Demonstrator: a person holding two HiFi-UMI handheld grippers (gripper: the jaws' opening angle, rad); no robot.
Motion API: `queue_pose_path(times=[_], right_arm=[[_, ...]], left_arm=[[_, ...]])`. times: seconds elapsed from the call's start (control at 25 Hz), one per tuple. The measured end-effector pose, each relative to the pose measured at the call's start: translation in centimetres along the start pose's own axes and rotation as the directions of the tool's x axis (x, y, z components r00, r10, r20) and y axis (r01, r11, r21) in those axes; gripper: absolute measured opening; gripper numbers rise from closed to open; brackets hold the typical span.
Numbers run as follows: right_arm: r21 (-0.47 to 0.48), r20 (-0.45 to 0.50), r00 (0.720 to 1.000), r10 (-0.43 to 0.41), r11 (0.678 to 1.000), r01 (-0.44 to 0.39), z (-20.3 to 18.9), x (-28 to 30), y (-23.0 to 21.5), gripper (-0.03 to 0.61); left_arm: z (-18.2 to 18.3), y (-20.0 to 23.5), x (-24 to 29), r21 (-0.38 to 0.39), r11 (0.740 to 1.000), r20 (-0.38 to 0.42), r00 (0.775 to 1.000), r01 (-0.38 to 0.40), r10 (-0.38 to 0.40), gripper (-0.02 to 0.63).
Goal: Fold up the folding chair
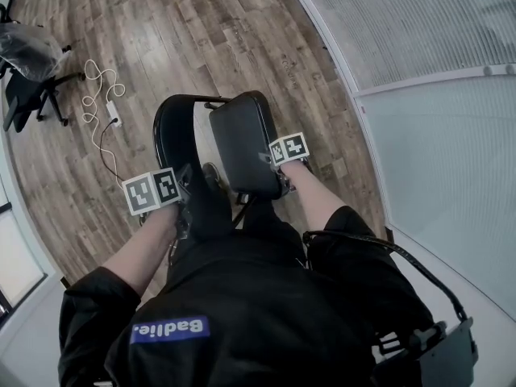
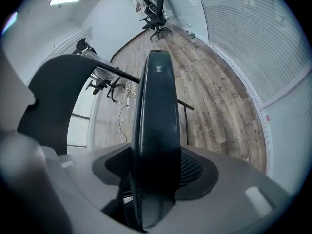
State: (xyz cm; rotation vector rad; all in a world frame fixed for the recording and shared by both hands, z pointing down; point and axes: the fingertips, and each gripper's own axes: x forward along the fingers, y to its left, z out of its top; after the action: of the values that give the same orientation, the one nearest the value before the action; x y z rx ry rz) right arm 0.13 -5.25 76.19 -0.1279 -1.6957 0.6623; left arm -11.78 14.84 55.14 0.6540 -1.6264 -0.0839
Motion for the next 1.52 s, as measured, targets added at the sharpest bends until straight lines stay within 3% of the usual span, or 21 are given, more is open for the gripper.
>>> queue_pose_path(times=[0.24, 0.52, 1.12, 1.36, 1.52], right_arm=[[-0.009, -0.030, 1.000, -0.005, 1.000, 0.004, -0.1, 0.3, 5.1, 0.233], [-0.036, -0.073, 0.996, 0.043, 0.998, -0.046, -0.3, 1.0, 10.8, 0.216], [-0.170, -0.218, 0.970, 0.104, 0.975, -0.143, -1.1, 5.4, 23.4, 0.183], [-0.228, -0.283, 0.955, 0.083, 0.962, -0.151, -1.6, 7.1, 25.4, 0.183], [-0.218, -0.293, 0.954, 0.068, 0.967, -0.135, -1.5, 7.7, 26.1, 0.167]], left_arm=[[0.2, 1.1, -1.8, -0.012, 1.000, 0.004, 1.000, 0.001, 0.000, 0.074], [0.5, 1.6, -3.3, -0.033, 0.999, 0.014, 1.000, 0.006, -0.006, 0.074], [1.2, 4.0, -6.1, -0.059, 0.998, 0.030, 0.999, -0.014, 0.016, 0.078], [1.1, 5.1, -6.5, -0.059, 0.998, 0.028, 0.999, -0.023, 0.024, 0.078], [1.1, 5.4, -7.0, -0.055, 0.998, 0.029, 0.999, -0.027, 0.029, 0.078]])
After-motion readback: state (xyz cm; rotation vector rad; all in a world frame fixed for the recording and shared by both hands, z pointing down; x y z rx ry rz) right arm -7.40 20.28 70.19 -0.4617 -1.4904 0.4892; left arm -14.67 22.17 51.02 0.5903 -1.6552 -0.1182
